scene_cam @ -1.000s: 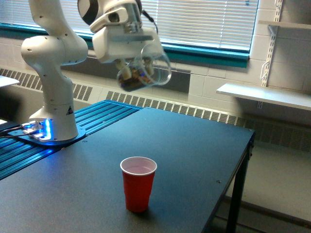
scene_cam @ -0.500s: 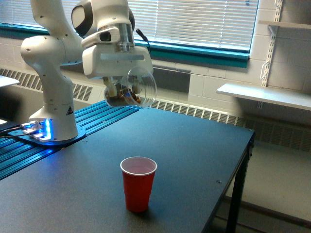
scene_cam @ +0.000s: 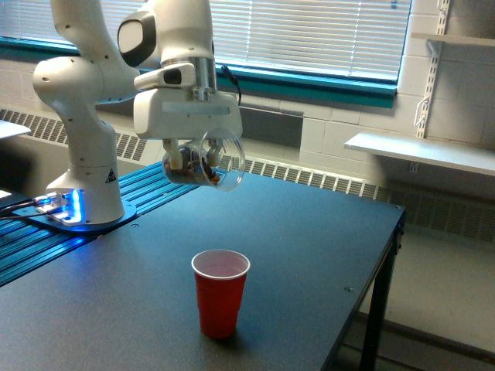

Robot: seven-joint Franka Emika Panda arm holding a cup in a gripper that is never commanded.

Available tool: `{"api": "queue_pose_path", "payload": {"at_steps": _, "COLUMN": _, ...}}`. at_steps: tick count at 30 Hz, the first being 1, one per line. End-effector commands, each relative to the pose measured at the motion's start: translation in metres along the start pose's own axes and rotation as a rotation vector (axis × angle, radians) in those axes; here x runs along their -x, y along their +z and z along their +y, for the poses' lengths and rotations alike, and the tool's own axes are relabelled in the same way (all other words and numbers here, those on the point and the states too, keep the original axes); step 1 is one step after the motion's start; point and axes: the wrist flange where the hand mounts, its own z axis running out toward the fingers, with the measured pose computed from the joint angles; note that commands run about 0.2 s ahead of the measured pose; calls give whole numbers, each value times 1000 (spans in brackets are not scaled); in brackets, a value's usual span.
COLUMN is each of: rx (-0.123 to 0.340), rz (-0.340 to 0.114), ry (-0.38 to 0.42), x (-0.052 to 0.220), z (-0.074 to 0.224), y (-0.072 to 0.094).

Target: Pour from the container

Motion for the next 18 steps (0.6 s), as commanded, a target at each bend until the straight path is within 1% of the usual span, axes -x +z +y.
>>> {"api": "queue_pose_path", "payload": {"at_steps": 1, "rx": 31, "rz": -2, "ry": 46, "x": 1, "z": -4, "y": 6}}
{"api": "queue_pose_path", "payload": {"at_steps": 18, "rx": 126, "rz": -18, "ry": 30, "x": 7, "z": -11, "y": 28}}
